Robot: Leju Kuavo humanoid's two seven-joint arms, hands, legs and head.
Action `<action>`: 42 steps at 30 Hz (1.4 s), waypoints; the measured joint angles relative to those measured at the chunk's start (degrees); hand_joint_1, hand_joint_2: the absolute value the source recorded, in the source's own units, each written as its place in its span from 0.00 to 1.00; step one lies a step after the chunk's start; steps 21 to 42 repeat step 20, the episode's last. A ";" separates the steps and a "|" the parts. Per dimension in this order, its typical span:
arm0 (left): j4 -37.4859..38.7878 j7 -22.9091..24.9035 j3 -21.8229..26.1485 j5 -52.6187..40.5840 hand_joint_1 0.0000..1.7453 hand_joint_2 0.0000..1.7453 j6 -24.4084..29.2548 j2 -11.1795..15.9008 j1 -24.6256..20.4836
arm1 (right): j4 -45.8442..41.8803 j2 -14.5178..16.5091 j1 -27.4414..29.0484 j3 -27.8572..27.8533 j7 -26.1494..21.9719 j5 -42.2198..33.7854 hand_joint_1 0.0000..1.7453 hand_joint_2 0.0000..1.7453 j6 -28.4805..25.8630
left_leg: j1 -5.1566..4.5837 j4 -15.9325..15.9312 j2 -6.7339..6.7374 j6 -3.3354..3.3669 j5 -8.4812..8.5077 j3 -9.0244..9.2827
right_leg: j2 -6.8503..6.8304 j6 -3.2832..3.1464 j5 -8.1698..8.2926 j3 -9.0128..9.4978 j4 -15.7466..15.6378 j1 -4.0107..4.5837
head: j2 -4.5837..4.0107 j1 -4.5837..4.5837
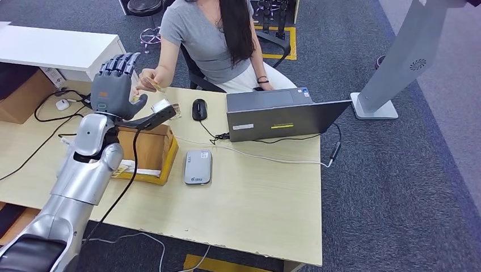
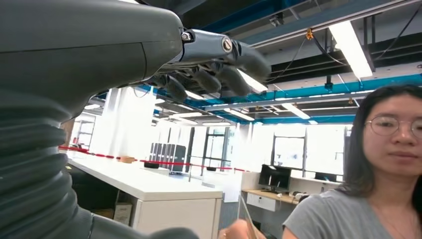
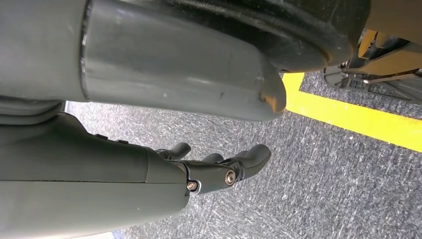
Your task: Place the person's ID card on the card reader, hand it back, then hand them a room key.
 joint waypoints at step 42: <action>-4.87 -1.34 0.18 1.34 0.00 1.00 3.64 0.73 6.46 | 0.04 0.00 0.05 0.05 0.37 -0.23 0.00 0.00 -0.61 | 0.00 0.00 -0.01 0.00 0.00 0.00 | -0.01 0.00 0.00 0.01 0.00 0.00 | 0.00 -0.01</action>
